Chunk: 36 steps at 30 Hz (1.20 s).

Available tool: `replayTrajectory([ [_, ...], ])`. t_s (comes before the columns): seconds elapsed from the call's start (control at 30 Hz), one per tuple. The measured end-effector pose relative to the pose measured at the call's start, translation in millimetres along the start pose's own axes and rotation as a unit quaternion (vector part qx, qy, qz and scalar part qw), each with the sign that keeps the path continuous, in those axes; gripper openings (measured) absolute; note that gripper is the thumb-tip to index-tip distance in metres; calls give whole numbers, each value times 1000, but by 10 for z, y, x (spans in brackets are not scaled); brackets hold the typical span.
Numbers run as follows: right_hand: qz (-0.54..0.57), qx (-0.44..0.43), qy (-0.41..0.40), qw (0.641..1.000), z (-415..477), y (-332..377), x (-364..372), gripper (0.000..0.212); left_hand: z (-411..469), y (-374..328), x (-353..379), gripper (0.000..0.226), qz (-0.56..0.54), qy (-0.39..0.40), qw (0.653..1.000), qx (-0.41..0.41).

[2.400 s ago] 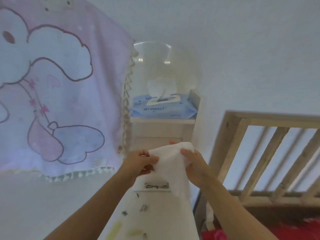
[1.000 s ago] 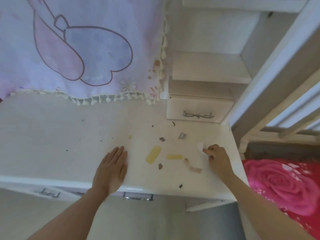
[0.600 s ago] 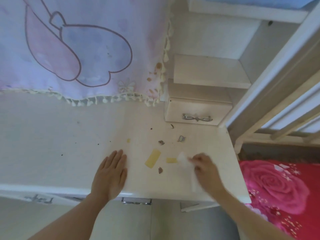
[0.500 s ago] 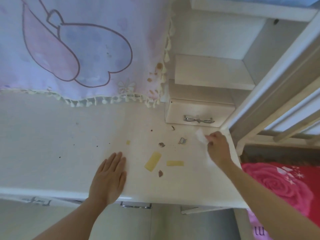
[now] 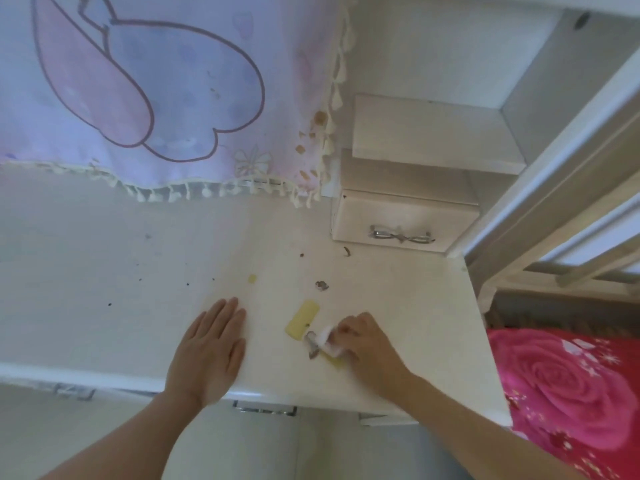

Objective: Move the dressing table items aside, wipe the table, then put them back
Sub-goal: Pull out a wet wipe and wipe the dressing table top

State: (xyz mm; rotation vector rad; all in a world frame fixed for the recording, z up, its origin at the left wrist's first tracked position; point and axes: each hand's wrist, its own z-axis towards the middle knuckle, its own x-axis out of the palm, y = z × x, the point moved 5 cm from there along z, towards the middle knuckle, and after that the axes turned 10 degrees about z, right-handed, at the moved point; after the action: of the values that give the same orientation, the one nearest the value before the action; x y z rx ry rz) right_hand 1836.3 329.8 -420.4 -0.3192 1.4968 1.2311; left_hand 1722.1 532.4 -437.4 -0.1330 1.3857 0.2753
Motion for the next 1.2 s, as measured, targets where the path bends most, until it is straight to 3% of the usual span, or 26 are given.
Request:
replayTrajectory([
  [0.13, 58, -131, 76, 987, -455, 530, 355, 42, 1, -12, -15, 70, 1, 1, 1000, -3],
  [0.2, 63, -152, 66, 984, -464, 637, 355, 43, -6, -3, 5, 70, 0, 10, 1000, -2],
  [0.27, 62, -86, -19, 994, -207, 379, 175, 26, -2, 0, 5, 69, -2, 10, 1000, 1],
  [0.33, -24, -6, -70, 997, 207, -51, -159, 36, 6, 1, -2, 69, -5, 21, 1000, 1],
  [0.4, -41, 123, -176, 976, 529, -566, -551, 42, -3, -1, -6, 70, -9, 22, 1000, 1],
  [0.47, -24, 228, -183, 956, 658, -889, -610, 38, -5, -2, -9, 70, -7, 22, 1000, 3],
  [0.57, 11, 272, -229, 935, 709, -872, -370, 35, 1, -3, 5, 69, -10, 31, 999, 6],
  [0.67, 42, 241, -240, 939, 887, -712, -143, 39, 2, -6, 20, 68, -9, 29, 1000, 6],
  [0.77, 41, 230, -170, 957, 994, -679, -72, 34, 3, 7, 34, 68, -4, 23, 1000, 9],
  [0.87, 56, 94, -76, 991, 756, -311, 18, 39, 4, -2, 17, 68, -2, 18, 1000, 12],
  [0.93, 91, 39, -43, 994, 474, -34, 113, 46, 4, -6, 14, 68, -3, 20, 1000, 13],
  [1.03, 166, -20, -3, 986, -45, 291, 271, 33, 6, -1, 5, 70, 3, 16, 1000, 15],
  [1.13, 192, -10, 76, 978, -434, 409, 353, 29, -1, -13, 5, 71, 7, 19, 1000, 17],
  [1.2, 201, -7, 51, 978, -472, 369, 246, 21, 1, -13, -6, 70, 7, 15, 1000, 18],
])
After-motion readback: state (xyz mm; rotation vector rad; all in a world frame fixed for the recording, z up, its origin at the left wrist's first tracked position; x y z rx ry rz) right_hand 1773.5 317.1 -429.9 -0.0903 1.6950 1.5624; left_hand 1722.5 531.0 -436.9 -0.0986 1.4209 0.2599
